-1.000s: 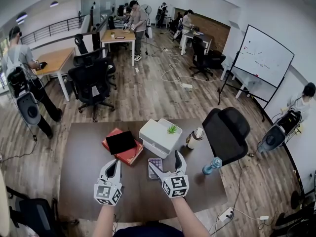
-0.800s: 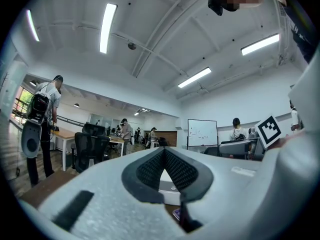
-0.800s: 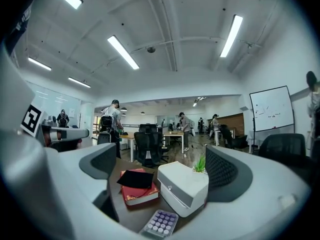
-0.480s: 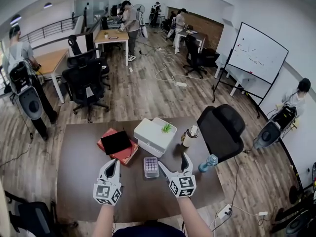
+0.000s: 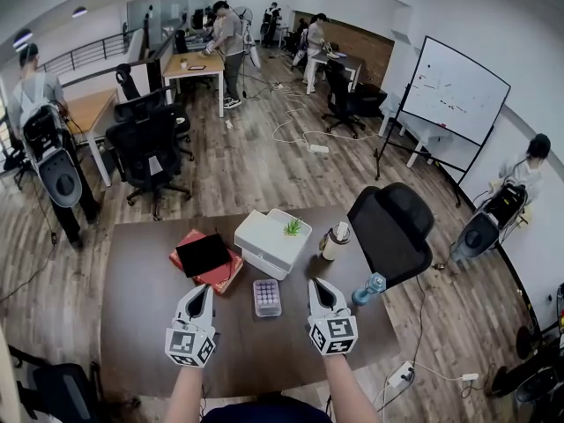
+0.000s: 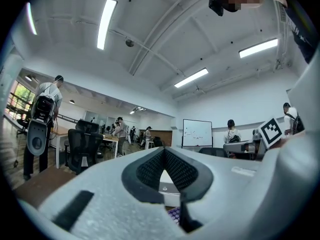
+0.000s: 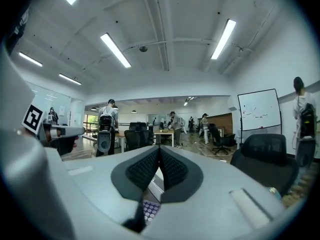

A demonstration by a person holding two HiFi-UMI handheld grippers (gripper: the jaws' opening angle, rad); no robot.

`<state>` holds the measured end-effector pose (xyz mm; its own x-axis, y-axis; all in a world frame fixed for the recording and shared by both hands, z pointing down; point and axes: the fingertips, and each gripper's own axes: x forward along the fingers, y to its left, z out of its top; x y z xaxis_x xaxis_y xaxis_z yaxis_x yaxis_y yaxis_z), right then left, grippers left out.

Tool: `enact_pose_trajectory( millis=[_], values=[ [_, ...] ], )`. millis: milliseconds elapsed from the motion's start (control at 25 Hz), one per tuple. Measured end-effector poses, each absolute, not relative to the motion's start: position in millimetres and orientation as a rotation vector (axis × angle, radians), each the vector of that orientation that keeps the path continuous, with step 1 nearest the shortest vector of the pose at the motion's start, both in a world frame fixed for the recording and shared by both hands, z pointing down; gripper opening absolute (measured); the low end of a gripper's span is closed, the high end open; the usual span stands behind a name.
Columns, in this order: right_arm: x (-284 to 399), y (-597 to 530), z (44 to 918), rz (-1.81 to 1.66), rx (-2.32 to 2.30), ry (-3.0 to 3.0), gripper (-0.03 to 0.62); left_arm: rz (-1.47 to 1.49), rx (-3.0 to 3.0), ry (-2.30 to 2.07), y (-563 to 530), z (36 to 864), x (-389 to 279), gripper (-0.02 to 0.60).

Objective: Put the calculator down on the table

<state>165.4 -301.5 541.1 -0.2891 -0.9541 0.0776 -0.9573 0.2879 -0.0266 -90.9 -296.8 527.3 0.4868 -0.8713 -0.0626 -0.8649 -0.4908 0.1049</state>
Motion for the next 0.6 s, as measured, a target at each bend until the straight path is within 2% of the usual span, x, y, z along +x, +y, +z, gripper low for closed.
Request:
enact_pose_trajectory(
  millis=[600],
  values=[
    [180.8,-301.2,542.7,0.118,1.795,-2.539,0.006,-0.15,2.664,-1.554,-297.8,532.7,-85.4,-0.003]
  ],
)
